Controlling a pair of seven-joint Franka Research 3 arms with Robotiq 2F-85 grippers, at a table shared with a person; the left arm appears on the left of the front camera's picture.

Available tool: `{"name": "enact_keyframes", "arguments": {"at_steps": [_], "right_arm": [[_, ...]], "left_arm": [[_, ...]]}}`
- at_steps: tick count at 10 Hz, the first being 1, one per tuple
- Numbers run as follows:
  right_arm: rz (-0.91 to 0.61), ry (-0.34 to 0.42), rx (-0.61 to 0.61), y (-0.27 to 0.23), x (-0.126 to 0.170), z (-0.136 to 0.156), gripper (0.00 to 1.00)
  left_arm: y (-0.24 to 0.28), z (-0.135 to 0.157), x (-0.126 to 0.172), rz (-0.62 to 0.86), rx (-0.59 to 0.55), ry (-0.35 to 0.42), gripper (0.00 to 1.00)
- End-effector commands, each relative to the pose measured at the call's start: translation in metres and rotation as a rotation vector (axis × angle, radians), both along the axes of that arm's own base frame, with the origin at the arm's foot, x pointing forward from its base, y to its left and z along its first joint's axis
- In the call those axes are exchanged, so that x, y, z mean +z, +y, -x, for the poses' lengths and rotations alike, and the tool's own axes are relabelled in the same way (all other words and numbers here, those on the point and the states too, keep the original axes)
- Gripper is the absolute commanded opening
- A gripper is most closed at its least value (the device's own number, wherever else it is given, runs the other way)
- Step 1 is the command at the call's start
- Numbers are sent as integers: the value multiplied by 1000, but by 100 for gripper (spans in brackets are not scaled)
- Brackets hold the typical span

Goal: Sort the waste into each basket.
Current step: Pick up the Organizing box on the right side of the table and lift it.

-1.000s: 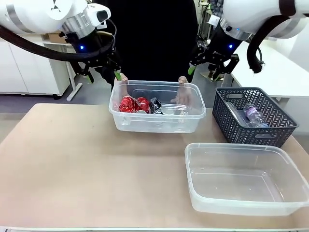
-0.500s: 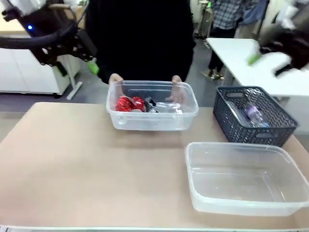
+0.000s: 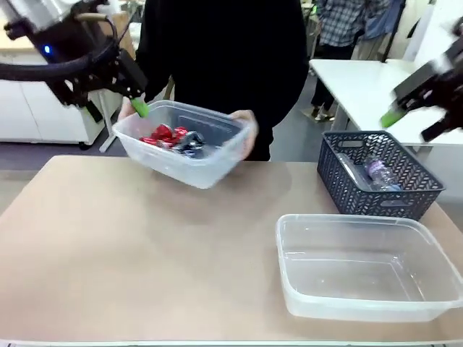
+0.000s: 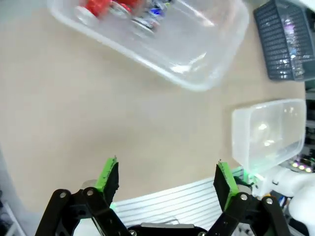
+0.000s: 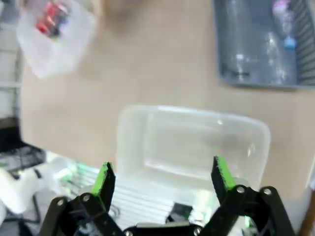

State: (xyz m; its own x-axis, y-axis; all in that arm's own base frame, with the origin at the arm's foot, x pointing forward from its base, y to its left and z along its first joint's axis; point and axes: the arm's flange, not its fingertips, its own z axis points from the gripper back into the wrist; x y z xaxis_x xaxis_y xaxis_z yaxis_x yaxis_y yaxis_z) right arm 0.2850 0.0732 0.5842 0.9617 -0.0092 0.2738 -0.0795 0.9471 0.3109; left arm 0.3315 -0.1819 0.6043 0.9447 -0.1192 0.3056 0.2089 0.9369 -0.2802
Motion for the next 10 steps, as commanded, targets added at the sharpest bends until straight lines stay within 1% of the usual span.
{"name": "enact_keyframes", "arguments": {"at_steps": [1, 2, 3, 4, 5, 6, 7, 8, 9, 10], "right_arm": [[158, 150, -62, -32, -57, 18, 100], [218, 257, -163, -68, -101, 37, 100], [241, 341, -211, -89, -140, 52, 100], [217, 386, -246, -99, -169, 62, 100], [209, 337, -307, -105, -175, 69, 100], [143, 173, -353, -112, -149, 73, 100], [233, 369, -254, -109, -110, 23, 100], [233, 369, -254, -109, -110, 23, 100], [197, 321, -299, -123, -101, 25, 100], [233, 409, -271, -111, -124, 18, 100]], "left_arm": [[-100, 33, -31, 74, 80, 118, 100], [-156, 61, -57, 57, -12, 176, 100], [-200, 85, -82, 28, -113, 239, 100], [-225, 99, -103, -18, -178, 324, 100], [-235, 105, -126, -82, -166, 353, 100], [-211, 125, -96, 6, -120, 268, 100], [-211, 125, -96, 6, -120, 268, 100], [-211, 125, -96, 6, -120, 268, 100], [-235, 128, -120, -9, -157, 324, 100], [-250, 124, -134, -30, -60, 183, 100]]}}
